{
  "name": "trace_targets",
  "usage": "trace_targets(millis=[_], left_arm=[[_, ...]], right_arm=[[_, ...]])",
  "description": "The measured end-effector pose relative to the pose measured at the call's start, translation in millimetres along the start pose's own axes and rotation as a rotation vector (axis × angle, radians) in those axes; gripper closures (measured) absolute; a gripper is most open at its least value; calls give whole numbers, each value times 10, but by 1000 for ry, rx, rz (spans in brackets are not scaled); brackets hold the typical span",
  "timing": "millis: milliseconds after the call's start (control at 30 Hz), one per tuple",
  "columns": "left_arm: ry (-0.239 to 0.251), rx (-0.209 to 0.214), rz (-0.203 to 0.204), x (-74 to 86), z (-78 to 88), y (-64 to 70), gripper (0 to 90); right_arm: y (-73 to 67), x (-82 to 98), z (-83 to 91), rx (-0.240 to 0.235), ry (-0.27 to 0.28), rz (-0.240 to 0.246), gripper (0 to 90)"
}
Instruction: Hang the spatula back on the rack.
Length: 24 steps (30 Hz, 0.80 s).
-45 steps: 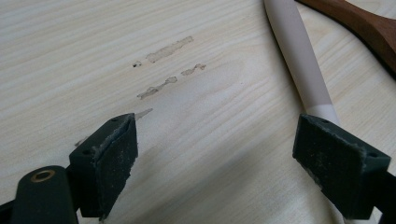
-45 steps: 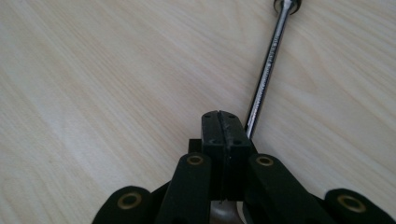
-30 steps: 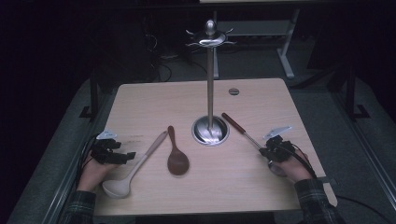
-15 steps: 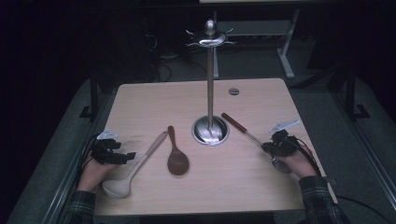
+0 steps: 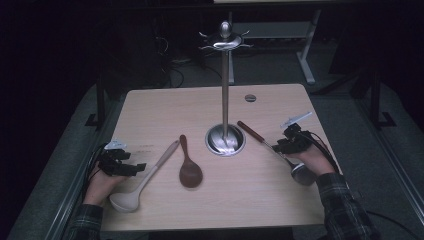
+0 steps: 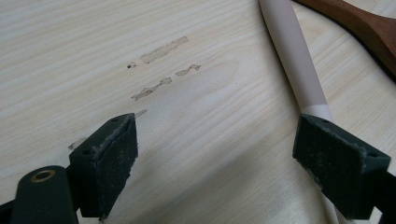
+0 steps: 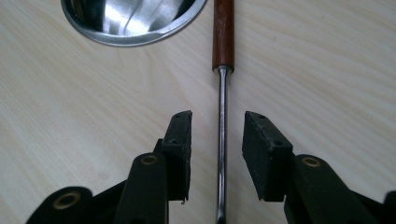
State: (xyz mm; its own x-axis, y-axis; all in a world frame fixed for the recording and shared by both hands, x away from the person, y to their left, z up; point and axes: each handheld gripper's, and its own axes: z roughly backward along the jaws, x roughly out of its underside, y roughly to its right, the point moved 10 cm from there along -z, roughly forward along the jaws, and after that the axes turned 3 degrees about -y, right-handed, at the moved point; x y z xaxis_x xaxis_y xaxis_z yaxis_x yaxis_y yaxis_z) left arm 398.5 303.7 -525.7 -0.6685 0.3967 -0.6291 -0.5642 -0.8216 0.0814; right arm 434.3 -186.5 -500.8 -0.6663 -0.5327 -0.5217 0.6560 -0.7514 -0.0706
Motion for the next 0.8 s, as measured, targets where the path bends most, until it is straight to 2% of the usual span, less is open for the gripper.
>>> trace_targets(millis=[67,200,467,700,800], left_arm=[[1,0,-1,-3,2,-2,136],[3,2,1,-7,1,4,137],[4,11,0,-12,-3,22,137],[7,17,0,-17,-4,31,137],[9,18,-3,-23,-4,38,137]], right_arm=[[3,-64,-21,-6,-31,10,608],[24,-212,-73,13,-72,45,594],[35,-458,-261,10,-154,69,598],[59,-562,-482,26,-255,76,602],[79,-581,-552,19,-274,70,602]])
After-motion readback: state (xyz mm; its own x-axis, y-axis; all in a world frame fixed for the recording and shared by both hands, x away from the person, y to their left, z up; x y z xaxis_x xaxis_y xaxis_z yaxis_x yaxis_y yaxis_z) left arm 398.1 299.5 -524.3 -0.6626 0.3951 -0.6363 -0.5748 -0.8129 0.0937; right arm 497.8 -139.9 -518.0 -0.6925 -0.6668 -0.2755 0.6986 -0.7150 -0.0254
